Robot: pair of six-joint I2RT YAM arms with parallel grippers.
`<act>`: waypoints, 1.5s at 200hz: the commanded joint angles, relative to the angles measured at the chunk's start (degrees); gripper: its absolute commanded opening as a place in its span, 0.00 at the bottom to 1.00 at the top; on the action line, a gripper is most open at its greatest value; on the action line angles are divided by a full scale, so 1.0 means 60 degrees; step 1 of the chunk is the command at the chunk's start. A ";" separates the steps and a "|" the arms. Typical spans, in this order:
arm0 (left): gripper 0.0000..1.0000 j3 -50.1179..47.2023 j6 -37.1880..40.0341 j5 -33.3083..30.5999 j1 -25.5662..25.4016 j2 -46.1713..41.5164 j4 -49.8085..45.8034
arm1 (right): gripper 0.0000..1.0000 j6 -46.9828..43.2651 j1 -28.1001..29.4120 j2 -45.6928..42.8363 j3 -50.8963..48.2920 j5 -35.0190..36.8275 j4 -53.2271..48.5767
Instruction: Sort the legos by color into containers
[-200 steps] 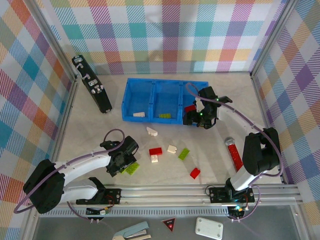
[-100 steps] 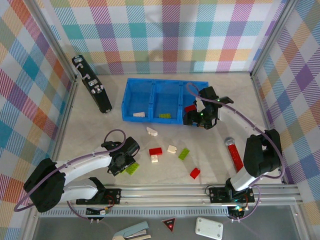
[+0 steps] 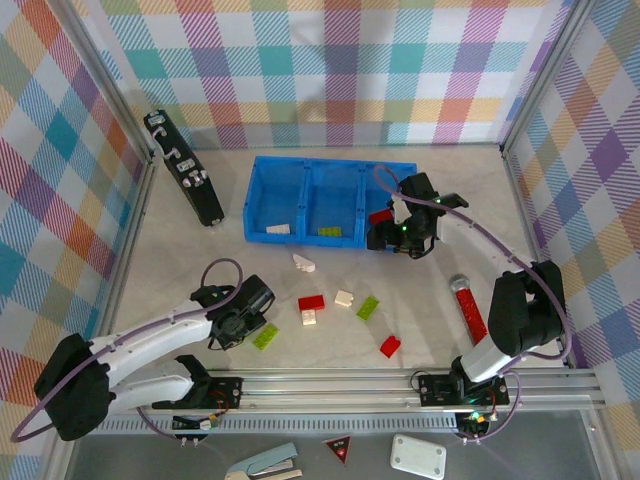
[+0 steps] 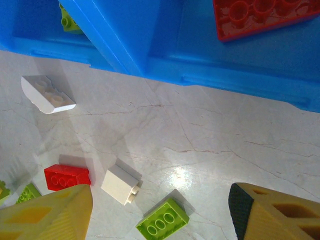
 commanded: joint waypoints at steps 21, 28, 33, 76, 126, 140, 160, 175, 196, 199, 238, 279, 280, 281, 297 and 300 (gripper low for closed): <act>0.66 0.0622 0.0528 -0.0674 -0.0100 -0.0623 -0.1070 | 0.73 -0.0173 0.0067 -0.0471 -0.0031 0.0091 -0.0241; 0.66 0.0712 0.0619 -0.0694 -0.0101 -0.0677 -0.1152 | 0.73 -0.0175 0.0075 -0.0501 -0.0006 0.0112 -0.0275; 0.66 0.0773 0.0704 -0.0696 -0.0104 -0.0695 -0.1179 | 0.73 -0.0198 0.0068 -0.0526 -0.0010 0.0122 -0.0290; 0.65 0.1727 0.1639 -0.0971 -0.0100 -0.0589 -0.1803 | 0.73 -0.0194 0.0067 -0.0706 0.0020 0.0396 -0.0412; 0.65 0.2515 0.2512 -0.0993 -0.0030 -0.0437 -0.1874 | 0.73 -0.0191 0.0068 -0.0834 0.0159 0.0772 -0.0771; 0.65 0.2649 0.2774 -0.0870 0.0042 -0.0361 -0.1663 | 0.73 -0.0098 0.0067 -0.0864 0.0180 0.0868 -0.0875; 0.65 0.3001 0.3271 -0.0821 0.0139 -0.0058 -0.1537 | 0.73 0.0080 0.0067 -0.1047 0.0082 0.0920 -0.0952; 0.65 0.3339 0.3713 -0.0824 0.0235 0.0288 -0.1413 | 0.73 0.0190 0.0067 -0.1181 -0.0034 0.1015 -0.1058; 0.65 0.3828 0.4423 -0.0712 0.0377 0.0821 -0.1014 | 0.73 0.0313 0.0067 -0.1328 -0.0204 0.1229 -0.1254; 0.65 0.3898 0.4535 -0.0698 0.0383 0.0915 -0.0951 | 0.74 0.0334 0.0067 -0.1349 -0.0232 0.1228 -0.1283; 0.64 0.5209 0.5912 -0.0495 0.0629 0.2323 -0.0380 | 0.74 0.0682 0.0067 -0.1722 -0.0564 0.1569 -0.1630; 0.63 0.7074 0.7225 -0.0217 0.0784 0.3801 -0.0086 | 0.74 0.1109 0.0067 -0.2206 -0.0610 0.2029 -0.2236; 0.63 0.7122 0.7254 -0.0199 0.0789 0.3831 -0.0080 | 0.74 0.1120 0.0067 -0.2219 -0.0610 0.2039 -0.2246; 0.63 0.7174 0.7284 -0.0183 0.0791 0.3867 -0.0070 | 0.74 0.1132 0.0067 -0.2234 -0.0610 0.2058 -0.2259; 0.64 0.7908 0.7831 0.0032 0.0852 0.4449 0.0061 | 0.74 0.1281 0.0067 -0.2466 -0.0597 0.2259 -0.2563; 0.63 0.8041 0.7911 0.0085 0.0872 0.4565 0.0078 | 0.74 0.1307 0.0067 -0.2493 -0.0596 0.2273 -0.2586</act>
